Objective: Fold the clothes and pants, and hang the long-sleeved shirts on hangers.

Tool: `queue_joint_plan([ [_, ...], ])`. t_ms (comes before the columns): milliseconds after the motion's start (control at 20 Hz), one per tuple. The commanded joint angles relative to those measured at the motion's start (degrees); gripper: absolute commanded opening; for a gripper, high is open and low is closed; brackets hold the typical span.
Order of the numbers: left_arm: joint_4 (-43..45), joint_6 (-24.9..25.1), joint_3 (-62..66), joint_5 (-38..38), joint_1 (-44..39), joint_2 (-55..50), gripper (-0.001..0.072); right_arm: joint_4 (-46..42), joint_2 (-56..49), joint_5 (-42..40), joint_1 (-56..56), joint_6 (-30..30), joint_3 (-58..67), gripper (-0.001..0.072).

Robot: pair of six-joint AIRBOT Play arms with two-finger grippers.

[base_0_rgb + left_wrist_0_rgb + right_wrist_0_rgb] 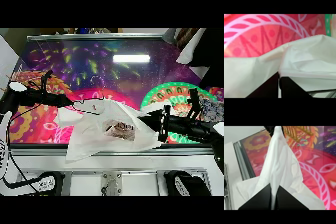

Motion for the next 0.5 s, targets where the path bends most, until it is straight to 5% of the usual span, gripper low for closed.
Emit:
queue_joint_plan([
  [0, 0.87, -0.07, 0.04, 0.24, 1.51, 0.00, 0.0010, 0.26, 0.20, -1.11, -0.02, -0.02, 0.07, 0.0005],
  [450, 2.69, -1.55, 0.04, -0.85, 0.76, 0.83, 0.0010, 7.21, 1.86, -6.38, 0.02, -3.02, 0.07, 0.0005],
])
